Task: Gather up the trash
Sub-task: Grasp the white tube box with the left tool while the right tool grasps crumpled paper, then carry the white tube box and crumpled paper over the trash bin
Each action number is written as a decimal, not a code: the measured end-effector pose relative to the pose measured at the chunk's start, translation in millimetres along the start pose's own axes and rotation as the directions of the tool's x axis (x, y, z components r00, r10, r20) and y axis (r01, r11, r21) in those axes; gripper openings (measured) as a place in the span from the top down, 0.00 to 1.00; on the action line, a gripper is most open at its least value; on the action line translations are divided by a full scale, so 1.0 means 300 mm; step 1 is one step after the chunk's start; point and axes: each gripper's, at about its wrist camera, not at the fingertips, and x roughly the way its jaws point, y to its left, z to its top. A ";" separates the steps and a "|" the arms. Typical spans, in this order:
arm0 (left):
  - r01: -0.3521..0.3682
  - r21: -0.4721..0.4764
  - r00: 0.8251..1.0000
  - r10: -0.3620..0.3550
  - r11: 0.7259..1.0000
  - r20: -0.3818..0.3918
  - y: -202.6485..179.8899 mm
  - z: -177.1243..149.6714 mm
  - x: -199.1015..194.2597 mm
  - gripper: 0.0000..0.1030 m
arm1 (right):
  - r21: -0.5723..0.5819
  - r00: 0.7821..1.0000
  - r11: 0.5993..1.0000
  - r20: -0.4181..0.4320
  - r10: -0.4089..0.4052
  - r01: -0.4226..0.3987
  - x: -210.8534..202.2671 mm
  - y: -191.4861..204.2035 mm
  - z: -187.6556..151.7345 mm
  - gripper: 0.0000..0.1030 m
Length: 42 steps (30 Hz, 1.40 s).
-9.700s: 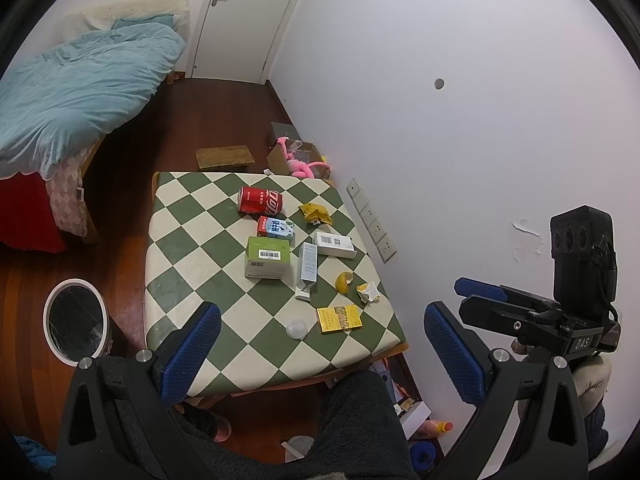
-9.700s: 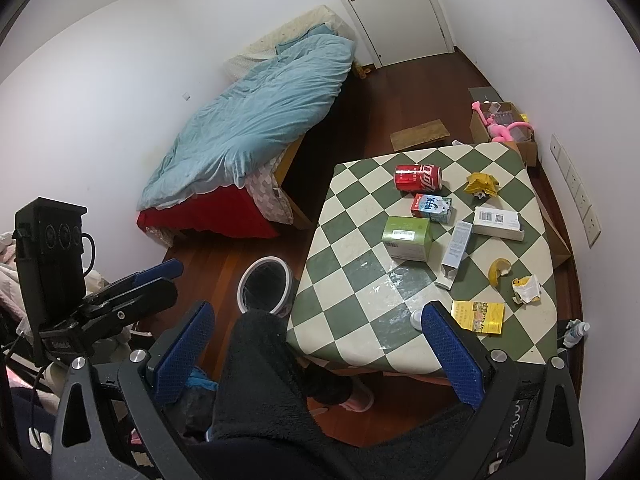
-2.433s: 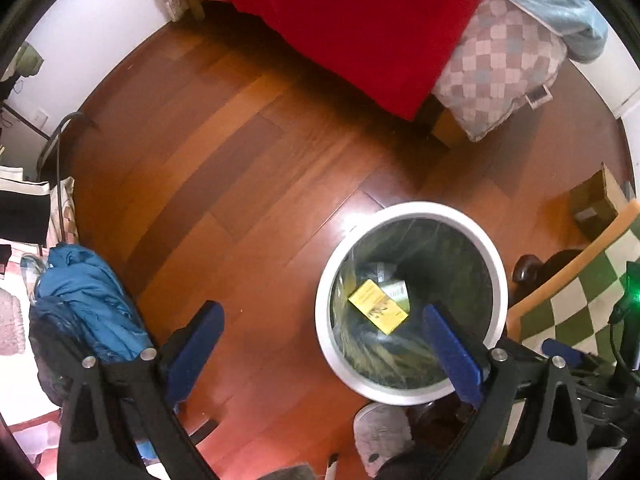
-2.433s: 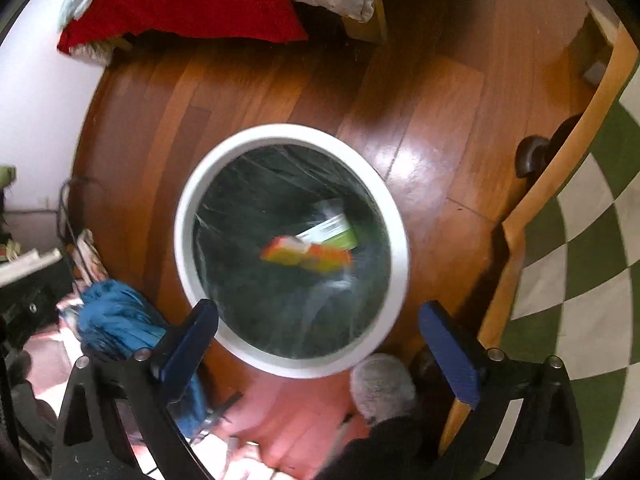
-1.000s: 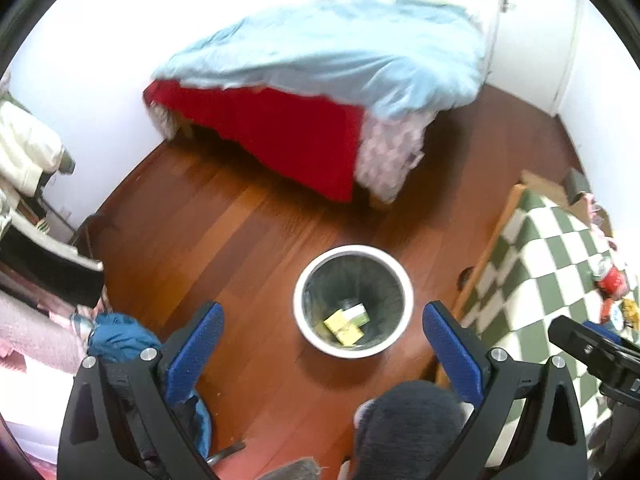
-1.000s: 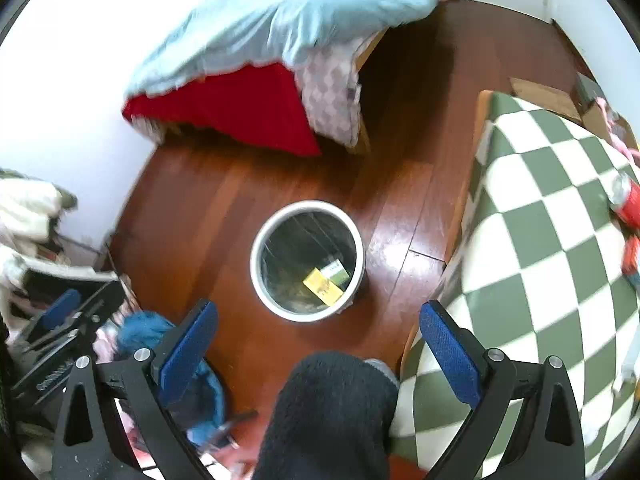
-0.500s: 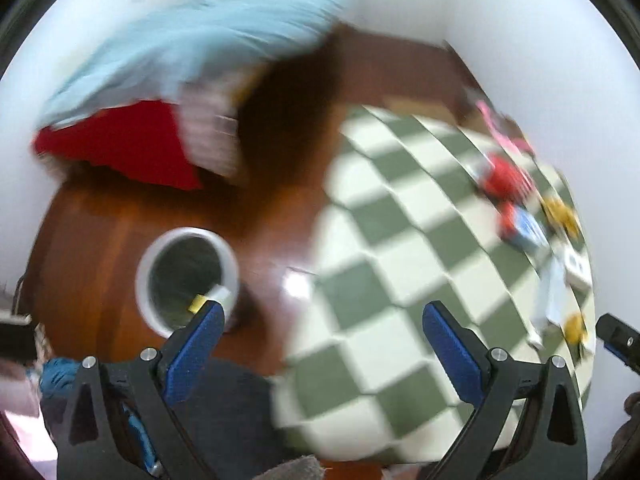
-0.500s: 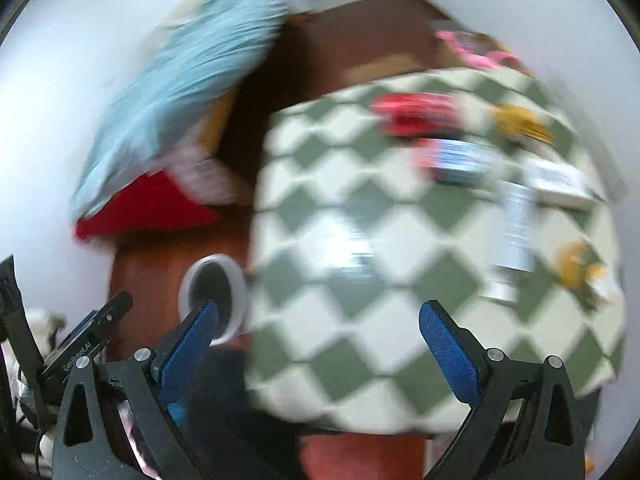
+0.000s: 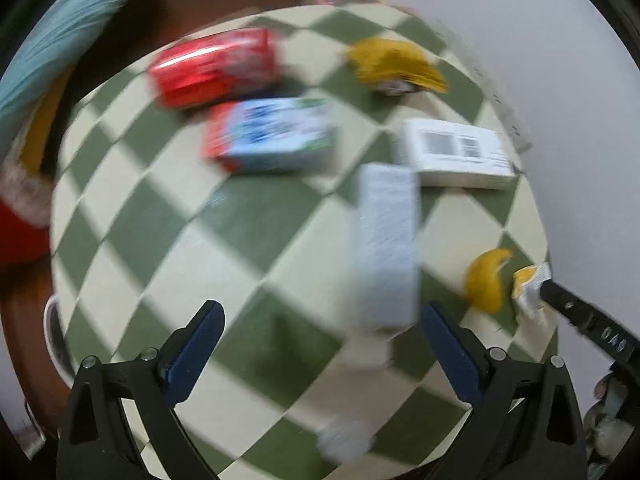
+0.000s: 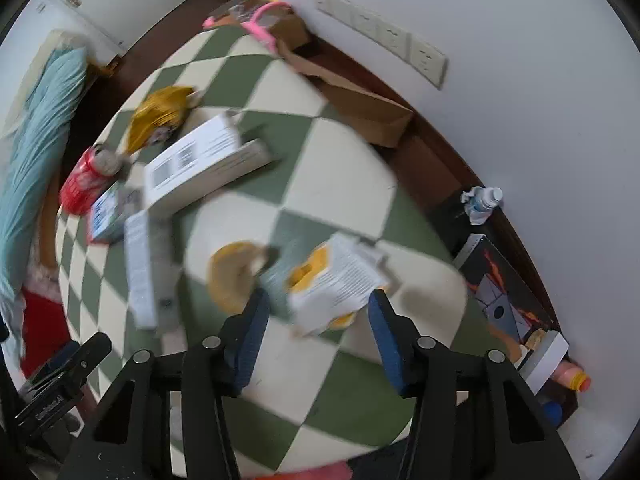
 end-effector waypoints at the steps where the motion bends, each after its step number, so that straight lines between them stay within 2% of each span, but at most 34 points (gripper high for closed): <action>1: 0.000 0.016 1.000 0.000 1.000 -0.008 -0.030 0.023 0.018 0.10 | 0.012 1.000 1.000 -0.002 -0.001 0.001 0.011 -0.008 0.009 0.52; 3: 0.010 0.032 1.000 -0.009 0.999 -0.026 -0.063 0.052 0.044 0.24 | 0.025 1.000 1.000 -0.010 -0.004 0.004 0.036 -0.023 0.023 0.53; 7: -0.010 0.066 0.998 0.014 0.998 -0.064 -0.121 0.096 0.103 0.32 | 0.039 0.999 0.999 -0.026 -0.019 0.020 0.076 -0.033 0.043 0.55; 11: -0.032 0.086 0.994 0.040 0.996 -0.101 -0.147 0.102 0.147 0.66 | 0.040 0.999 0.999 -0.029 -0.014 0.015 0.086 -0.033 0.049 0.55; 12: -0.035 0.084 0.993 0.044 0.996 -0.106 -0.147 0.100 0.154 0.69 | 0.039 0.999 0.999 -0.030 -0.015 0.017 0.087 -0.030 0.049 0.55; 16: -0.031 0.070 0.997 0.036 0.997 -0.067 -0.112 0.061 0.118 0.70 | 0.039 0.999 0.999 -0.042 -0.013 0.014 0.088 -0.026 0.055 0.55; 19: -0.040 0.053 0.998 0.043 0.998 -0.046 -0.051 -0.002 0.080 0.70 | 0.038 0.998 0.999 -0.059 -0.010 0.013 0.094 -0.028 0.054 0.49; 22: -0.049 0.027 0.998 0.050 0.998 -0.032 -0.002 -0.043 0.059 0.70 | 0.049 0.997 0.999 -0.074 0.010 -0.006 0.110 -0.030 0.043 0.48; 28: -0.063 -0.016 0.998 0.063 0.998 -0.022 0.052 -0.085 0.069 0.70 | 0.015 0.999 1.000 -0.037 0.000 0.001 0.113 0.015 0.037 0.44; 30: -0.069 -0.018 0.997 0.068 0.997 -0.020 0.072 -0.107 0.066 0.70 | -0.012 0.999 1.000 -0.021 -0.024 0.023 0.113 0.037 0.028 0.47; 31: -0.068 -0.019 0.997 0.068 0.997 -0.020 0.076 -0.115 0.065 0.70 | -0.030 0.999 0.999 -0.012 -0.038 0.038 0.112 0.050 0.020 0.59; 32: -0.068 -0.022 0.998 0.068 0.997 -0.017 0.093 -0.127 0.062 0.70 | -0.041 0.999 0.998 -0.002 -0.048 0.047 0.110 0.060 0.014 0.59; 33: -0.073 -0.022 0.997 0.072 0.997 -0.013 0.067 -0.086 0.087 0.70 | -0.049 0.999 0.997 0.006 -0.051 0.051 0.106 0.066 0.009 0.59; 37: -0.087 -0.011 0.996 0.087 0.996 0.006 0.019 -0.100 0.080 0.70 | -0.085 0.997 0.994 0.033 -0.067 0.070 0.093 0.091 -0.017 0.60; 42: -0.090 -0.014 0.994 0.090 0.996 0.062 -0.001 -0.133 -0.009 0.70 | -0.074 0.997 0.996 0.068 -0.039 0.044 0.041 0.095 -0.036 0.60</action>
